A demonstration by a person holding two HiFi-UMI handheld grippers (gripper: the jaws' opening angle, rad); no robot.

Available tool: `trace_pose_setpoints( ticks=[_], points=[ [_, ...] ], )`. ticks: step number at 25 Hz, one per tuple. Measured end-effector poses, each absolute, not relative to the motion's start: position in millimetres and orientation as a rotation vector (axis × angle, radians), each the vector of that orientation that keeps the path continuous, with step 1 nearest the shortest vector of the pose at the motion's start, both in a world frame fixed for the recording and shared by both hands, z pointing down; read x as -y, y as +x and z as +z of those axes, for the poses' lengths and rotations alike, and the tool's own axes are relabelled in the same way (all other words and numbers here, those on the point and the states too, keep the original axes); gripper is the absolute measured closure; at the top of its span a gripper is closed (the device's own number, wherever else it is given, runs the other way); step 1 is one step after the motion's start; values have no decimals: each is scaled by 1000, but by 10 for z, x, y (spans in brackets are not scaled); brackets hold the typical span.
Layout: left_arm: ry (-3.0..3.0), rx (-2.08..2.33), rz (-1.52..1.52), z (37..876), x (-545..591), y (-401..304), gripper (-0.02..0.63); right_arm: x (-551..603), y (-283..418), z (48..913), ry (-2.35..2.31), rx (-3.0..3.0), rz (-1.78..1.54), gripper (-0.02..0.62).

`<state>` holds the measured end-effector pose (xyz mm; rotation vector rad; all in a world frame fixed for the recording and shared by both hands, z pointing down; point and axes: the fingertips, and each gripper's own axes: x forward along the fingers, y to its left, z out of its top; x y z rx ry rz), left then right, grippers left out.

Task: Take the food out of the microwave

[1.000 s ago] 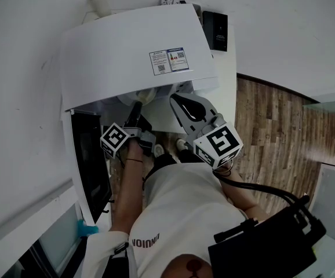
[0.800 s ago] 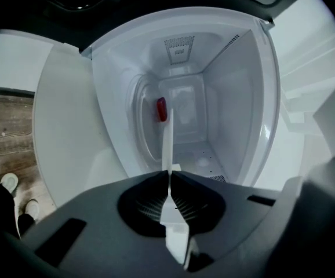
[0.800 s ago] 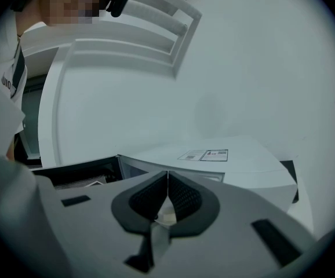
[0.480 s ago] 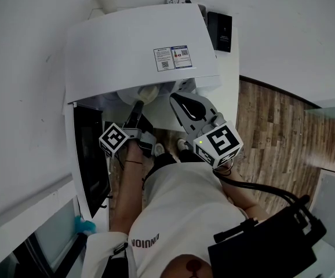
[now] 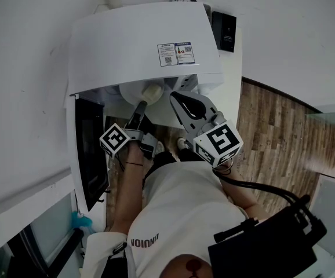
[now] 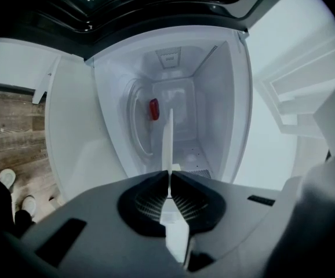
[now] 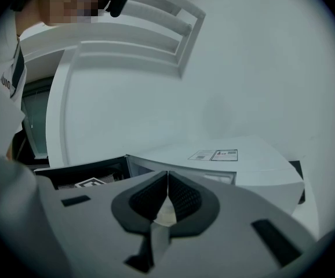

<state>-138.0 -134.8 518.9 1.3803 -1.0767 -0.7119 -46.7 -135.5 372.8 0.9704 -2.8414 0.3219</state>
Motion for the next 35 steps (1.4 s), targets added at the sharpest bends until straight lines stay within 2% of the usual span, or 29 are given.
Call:
trace_pose_setpoints(
  ticks=[35],
  points=[
    [1369, 996, -862, 4852, 930, -1289, 580, 1173, -507, 3741, 904, 2878, 321, 574]
  ],
)
